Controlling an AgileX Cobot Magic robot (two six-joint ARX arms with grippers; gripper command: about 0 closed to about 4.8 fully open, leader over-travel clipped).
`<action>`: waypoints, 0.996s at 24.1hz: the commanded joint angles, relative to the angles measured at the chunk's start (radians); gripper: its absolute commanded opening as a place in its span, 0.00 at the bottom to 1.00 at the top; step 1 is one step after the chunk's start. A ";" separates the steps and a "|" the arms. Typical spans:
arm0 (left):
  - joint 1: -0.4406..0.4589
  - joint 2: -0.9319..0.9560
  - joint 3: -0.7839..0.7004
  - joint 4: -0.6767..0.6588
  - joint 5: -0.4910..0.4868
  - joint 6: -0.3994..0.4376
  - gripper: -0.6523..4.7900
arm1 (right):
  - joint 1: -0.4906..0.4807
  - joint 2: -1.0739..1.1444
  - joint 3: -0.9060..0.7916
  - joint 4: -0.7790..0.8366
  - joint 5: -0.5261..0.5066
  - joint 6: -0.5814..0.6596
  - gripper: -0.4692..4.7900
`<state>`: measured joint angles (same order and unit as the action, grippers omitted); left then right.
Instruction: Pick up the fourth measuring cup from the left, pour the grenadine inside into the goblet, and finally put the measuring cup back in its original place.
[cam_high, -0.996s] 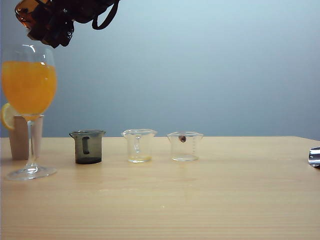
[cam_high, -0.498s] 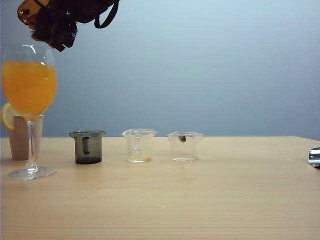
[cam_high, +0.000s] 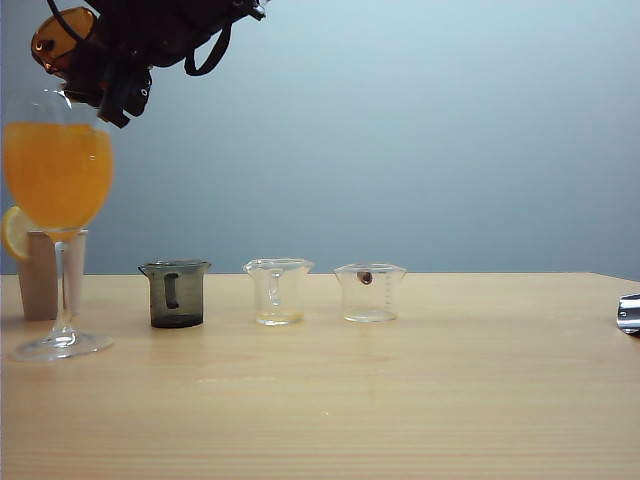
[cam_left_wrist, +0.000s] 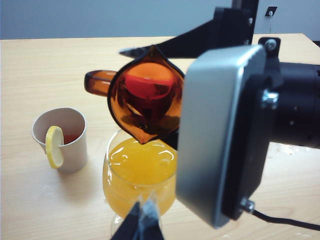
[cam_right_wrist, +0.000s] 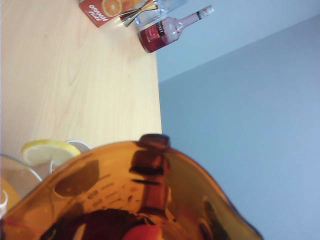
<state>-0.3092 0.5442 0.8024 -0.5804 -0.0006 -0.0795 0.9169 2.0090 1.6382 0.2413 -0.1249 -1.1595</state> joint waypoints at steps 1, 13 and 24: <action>0.000 -0.001 0.001 0.010 0.005 0.000 0.11 | 0.000 -0.008 0.010 0.038 0.005 -0.002 0.12; 0.000 -0.001 0.001 0.010 0.021 0.000 0.11 | -0.001 -0.008 0.010 0.056 0.030 -0.092 0.11; 0.000 -0.001 0.001 0.009 0.023 0.001 0.11 | -0.001 -0.008 0.010 0.055 0.030 -0.111 0.10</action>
<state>-0.3092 0.5442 0.8024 -0.5808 0.0170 -0.0795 0.9134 2.0087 1.6398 0.2649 -0.0971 -1.2697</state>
